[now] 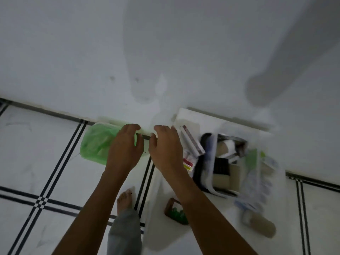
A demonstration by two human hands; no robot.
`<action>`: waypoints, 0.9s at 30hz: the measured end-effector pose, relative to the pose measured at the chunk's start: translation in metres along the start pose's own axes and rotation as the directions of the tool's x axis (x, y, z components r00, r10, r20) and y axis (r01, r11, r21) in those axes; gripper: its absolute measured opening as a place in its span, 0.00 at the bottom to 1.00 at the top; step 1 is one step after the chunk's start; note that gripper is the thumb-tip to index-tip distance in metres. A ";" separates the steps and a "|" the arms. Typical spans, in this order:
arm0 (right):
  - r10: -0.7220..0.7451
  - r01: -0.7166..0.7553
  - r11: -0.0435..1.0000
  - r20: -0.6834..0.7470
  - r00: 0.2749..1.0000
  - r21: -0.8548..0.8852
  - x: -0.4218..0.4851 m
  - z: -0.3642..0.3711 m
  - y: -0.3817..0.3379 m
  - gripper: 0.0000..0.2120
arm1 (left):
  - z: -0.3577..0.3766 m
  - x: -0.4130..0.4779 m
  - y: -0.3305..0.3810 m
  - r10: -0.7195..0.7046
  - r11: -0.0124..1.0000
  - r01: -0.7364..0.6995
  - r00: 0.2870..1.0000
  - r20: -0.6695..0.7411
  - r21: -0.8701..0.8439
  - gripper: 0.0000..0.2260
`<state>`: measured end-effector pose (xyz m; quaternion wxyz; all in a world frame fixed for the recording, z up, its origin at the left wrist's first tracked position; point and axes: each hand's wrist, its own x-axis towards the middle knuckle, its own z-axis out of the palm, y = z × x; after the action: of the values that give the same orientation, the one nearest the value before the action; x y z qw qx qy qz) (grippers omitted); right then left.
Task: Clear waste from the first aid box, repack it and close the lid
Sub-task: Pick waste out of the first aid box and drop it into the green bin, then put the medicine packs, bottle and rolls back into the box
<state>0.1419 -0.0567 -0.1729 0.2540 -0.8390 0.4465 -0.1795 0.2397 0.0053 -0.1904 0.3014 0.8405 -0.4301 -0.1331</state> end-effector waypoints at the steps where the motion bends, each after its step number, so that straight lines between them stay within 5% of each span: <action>1: -0.023 0.022 1.000 -0.034 0.999 -0.004 -0.006 -0.019 0.008 0.10 | -0.002 -0.008 0.023 0.047 0.999 -0.047 0.999 -0.019 -0.003 0.11; 8: -0.043 0.040 0.999 -0.138 0.989 -0.024 -0.047 -0.116 0.074 0.09 | 0.018 -0.055 0.129 0.236 0.972 -0.235 0.970 0.061 -0.031 0.10; 19: 0.088 -0.061 0.986 -0.173 0.981 0.153 -0.064 -0.170 0.131 0.11 | 0.044 -0.038 0.132 0.305 0.944 -0.326 0.920 0.245 0.048 0.17; 23: 0.142 -0.096 0.976 -0.238 0.961 0.193 -0.053 -0.201 0.156 0.13 | 0.045 0.000 0.141 0.416 0.876 -0.471 0.847 0.332 0.103 0.24; 27: 0.272 -0.258 0.958 -0.121 0.955 0.122 -0.052 -0.213 0.181 0.20 | 0.056 0.028 0.143 0.461 0.761 -0.616 0.734 0.499 0.202 0.30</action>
<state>-0.1176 -0.1552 -0.1106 0.2883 -0.7428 0.5614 -0.2236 0.1374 -0.1037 -0.1449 0.0705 0.6667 -0.7294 -0.1360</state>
